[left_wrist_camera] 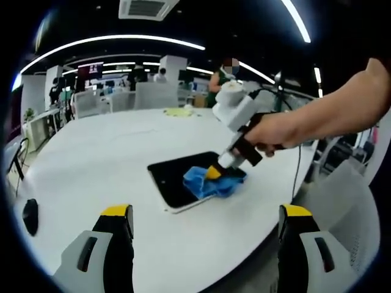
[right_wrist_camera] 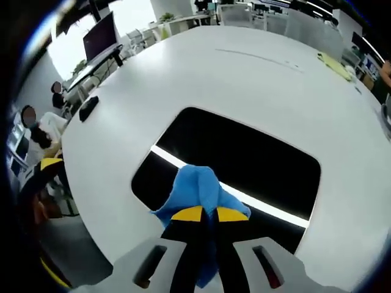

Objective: Wipe the mirror surface with the cleaning cloth until all visible marks leave the cleaned area.

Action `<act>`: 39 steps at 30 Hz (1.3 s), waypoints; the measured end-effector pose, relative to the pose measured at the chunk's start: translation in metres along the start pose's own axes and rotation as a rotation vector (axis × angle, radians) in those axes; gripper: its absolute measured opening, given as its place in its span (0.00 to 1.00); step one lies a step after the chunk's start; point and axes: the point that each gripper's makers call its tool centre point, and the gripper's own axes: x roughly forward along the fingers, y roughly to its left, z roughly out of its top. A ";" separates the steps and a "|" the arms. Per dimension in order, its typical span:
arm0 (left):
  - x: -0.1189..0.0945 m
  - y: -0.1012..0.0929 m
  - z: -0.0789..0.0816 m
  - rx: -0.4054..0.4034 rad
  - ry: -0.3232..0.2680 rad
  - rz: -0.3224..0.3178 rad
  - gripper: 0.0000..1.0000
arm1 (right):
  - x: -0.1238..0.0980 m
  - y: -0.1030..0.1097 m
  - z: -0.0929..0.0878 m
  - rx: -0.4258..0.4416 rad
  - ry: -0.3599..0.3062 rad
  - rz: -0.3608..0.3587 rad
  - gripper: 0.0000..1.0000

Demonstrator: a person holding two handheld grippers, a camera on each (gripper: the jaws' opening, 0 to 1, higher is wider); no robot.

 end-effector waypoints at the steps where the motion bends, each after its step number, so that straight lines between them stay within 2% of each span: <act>1: 0.000 0.000 0.000 0.001 0.000 0.001 1.00 | 0.001 0.003 0.001 -0.003 -0.001 0.004 0.02; 13: 0.000 0.000 -0.001 -0.001 0.004 0.002 1.00 | 0.013 0.038 0.017 -0.077 -0.004 0.051 0.02; 22: 0.000 -0.001 -0.002 0.003 0.008 -0.006 1.00 | 0.020 0.055 0.025 -0.120 0.005 0.072 0.02; 29: 0.000 -0.001 -0.002 0.005 0.010 -0.005 1.00 | 0.023 0.063 0.029 -0.141 0.001 0.083 0.02; 39: 0.000 0.000 -0.001 0.007 0.004 -0.001 1.00 | 0.023 0.064 0.030 -0.158 0.000 0.095 0.02</act>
